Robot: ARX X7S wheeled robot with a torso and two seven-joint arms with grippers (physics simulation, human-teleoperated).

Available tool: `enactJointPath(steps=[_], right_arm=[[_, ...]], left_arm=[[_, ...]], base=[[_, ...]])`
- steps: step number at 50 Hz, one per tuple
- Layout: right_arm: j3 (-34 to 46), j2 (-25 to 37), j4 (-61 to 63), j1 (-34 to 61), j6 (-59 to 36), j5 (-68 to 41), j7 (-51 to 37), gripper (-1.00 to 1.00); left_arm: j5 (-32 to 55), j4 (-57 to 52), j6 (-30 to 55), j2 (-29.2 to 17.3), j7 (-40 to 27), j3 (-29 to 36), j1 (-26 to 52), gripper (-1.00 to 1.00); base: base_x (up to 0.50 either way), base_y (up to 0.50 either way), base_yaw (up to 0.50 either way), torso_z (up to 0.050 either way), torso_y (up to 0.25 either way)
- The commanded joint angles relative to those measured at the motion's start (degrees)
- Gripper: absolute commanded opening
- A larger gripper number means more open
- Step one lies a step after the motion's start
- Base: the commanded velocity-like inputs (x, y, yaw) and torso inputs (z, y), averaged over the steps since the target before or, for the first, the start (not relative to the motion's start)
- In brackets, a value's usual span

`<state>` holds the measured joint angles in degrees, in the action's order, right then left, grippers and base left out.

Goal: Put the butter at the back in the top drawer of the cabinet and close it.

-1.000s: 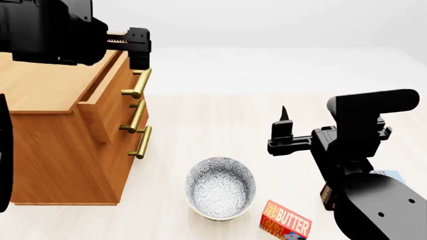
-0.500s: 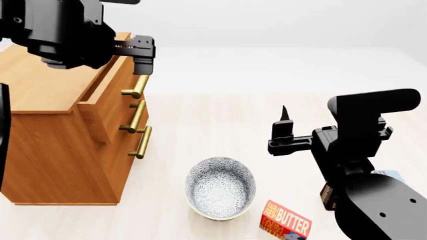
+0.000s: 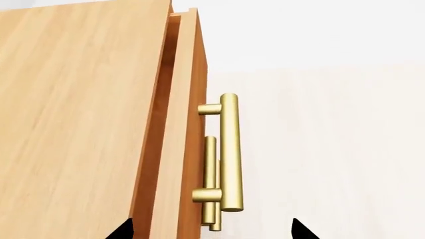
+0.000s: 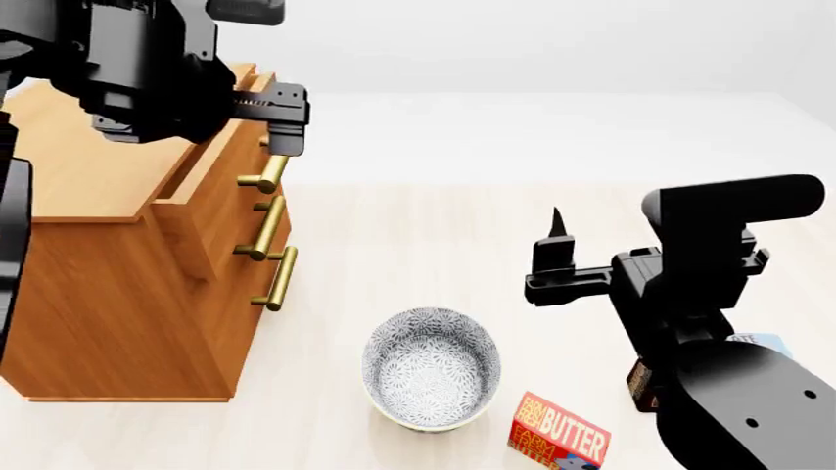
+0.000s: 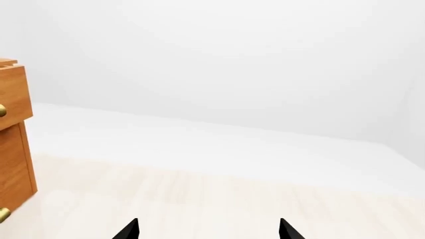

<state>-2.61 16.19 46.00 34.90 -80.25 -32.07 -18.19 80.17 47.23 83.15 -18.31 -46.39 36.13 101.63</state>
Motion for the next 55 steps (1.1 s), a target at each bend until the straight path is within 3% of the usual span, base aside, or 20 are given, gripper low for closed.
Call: enactJointPath(steps=[1, 39, 55], right_arm=[[-0.3, 0.1, 0.1, 0.0, 0.0, -0.6, -0.2, 1.0], [-0.7, 0.7, -0.1, -0.3, 0.7, -2.0, -1.1, 1.0], [-0.8, 1.1, -0.3, -0.4, 1.1, -2.6, -1.5, 1.0]], left_arm=[[-2.2, 1.9, -1.6, 0.9, 2.4, 2.9, 0.1, 1.0], [-6.9, 8.2, -5.4, 3.0, 10.3, 8.7, 0.3, 1.0], [-10.8, 14.8, -8.5, 4.9, 16.6, 12.5, 1.3, 1.0]], base=[[0.0, 0.0, 0.0, 0.0, 0.0], [0.0, 0.0, 0.0, 0.0, 0.0], [0.0, 0.0, 0.0, 0.0, 0.0]])
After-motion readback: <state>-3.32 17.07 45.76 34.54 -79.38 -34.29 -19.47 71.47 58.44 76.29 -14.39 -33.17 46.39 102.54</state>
